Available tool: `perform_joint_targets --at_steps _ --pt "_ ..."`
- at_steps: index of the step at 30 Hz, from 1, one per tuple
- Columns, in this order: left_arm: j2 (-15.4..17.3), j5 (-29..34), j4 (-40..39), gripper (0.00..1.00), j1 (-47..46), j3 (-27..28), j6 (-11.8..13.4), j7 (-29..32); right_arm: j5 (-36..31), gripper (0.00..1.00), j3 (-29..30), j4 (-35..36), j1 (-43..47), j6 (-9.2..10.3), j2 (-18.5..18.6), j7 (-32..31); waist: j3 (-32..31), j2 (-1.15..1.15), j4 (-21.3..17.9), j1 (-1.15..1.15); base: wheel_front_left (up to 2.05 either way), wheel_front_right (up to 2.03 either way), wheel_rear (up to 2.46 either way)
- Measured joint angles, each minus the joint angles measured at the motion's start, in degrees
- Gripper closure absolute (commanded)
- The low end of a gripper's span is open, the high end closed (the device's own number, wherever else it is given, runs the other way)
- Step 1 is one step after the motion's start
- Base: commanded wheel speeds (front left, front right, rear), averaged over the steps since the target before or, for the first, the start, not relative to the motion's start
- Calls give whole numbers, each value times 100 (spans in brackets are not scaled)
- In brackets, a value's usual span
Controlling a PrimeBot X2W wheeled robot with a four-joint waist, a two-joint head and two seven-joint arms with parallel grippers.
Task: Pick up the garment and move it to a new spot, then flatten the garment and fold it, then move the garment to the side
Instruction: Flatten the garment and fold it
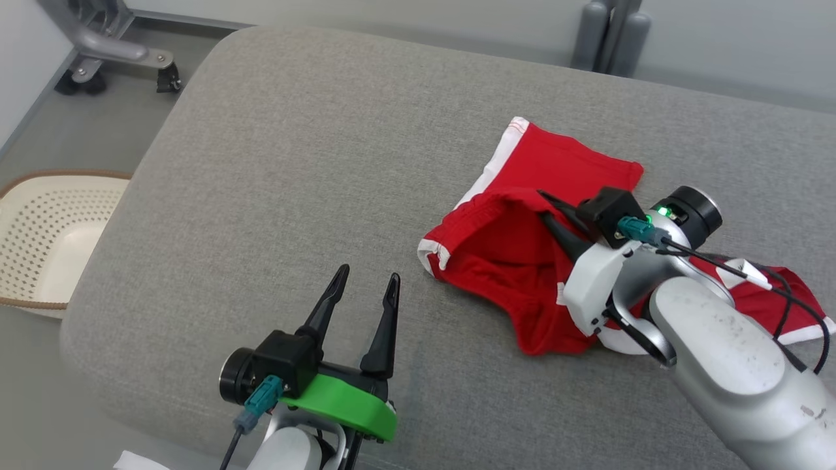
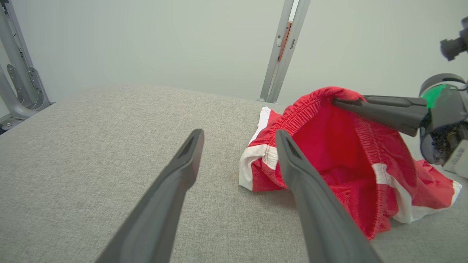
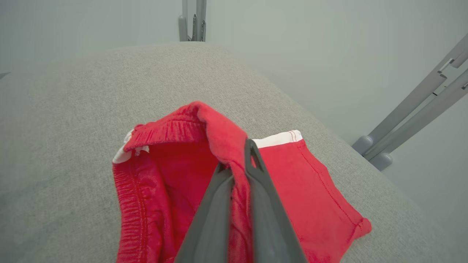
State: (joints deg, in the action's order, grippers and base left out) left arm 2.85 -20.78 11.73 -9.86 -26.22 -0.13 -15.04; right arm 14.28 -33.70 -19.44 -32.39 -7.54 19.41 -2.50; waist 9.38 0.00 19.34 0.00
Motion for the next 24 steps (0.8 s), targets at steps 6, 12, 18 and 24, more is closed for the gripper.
perform_joint_targets --at_steps 6,12,18,24 --pt "1 -92 -7 0 -107 -99 65 0 171 100 -254 -1310 -768 0 -74 241 175 0 397 0 0 0 0" --pt "1 -148 -23 0 -113 -160 110 0 426 100 -110 -2216 -1517 1 -549 722 310 0 729 0 0 0 0" --pt "1 -179 -22 0 -112 -185 118 0 314 56 -580 -3092 -1694 0 -811 586 360 0 837 0 0 0 0" --pt "1 -100 -7 0 -113 -105 130 0 327 0 -662 -3530 -1708 0 -848 1028 317 0 675 0 0 0 0"
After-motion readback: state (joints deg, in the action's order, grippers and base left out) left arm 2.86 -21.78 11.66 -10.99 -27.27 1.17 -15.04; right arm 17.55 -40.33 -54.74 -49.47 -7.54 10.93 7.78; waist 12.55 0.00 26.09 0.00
